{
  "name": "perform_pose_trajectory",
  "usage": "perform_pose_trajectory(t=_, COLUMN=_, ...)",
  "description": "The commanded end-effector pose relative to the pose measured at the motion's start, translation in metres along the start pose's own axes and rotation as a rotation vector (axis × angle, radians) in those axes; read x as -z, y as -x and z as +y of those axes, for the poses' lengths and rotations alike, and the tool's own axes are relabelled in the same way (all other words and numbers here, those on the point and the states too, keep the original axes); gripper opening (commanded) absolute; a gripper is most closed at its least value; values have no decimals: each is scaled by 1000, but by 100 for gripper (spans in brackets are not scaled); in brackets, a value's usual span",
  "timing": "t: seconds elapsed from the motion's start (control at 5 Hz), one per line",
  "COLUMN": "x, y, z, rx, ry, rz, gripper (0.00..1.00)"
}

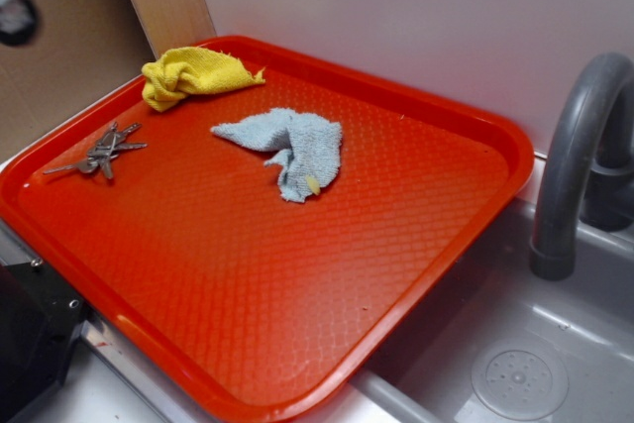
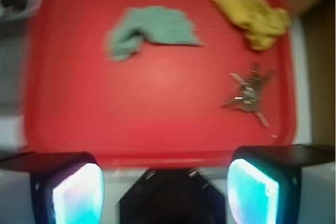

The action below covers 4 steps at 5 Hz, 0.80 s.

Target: Grab the silver keys.

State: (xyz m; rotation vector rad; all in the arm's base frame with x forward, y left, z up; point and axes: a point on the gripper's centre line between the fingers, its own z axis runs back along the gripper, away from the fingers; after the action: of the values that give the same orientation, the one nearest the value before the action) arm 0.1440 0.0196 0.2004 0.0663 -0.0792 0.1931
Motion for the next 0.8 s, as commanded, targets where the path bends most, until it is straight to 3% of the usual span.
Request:
perform_pose_trajectory(t=0.0, x=56, y=-3, z=78, rx=-492, ry=-85, rz=71, gripper=100)
perform_pose_trajectory(t=0.2, x=92, y=-6, z=92, rx=-752, ry=-25, rz=-25, gripper=100)
perform_pose_trajectory(t=0.4, x=115, y=-25, z=82, rx=-790, ry=-43, rz=-134, gripper=100)
perform_pose_trajectory(t=0.6, x=137, y=-44, z=79, rx=-745, ry=-107, rz=-142, gripper=100)
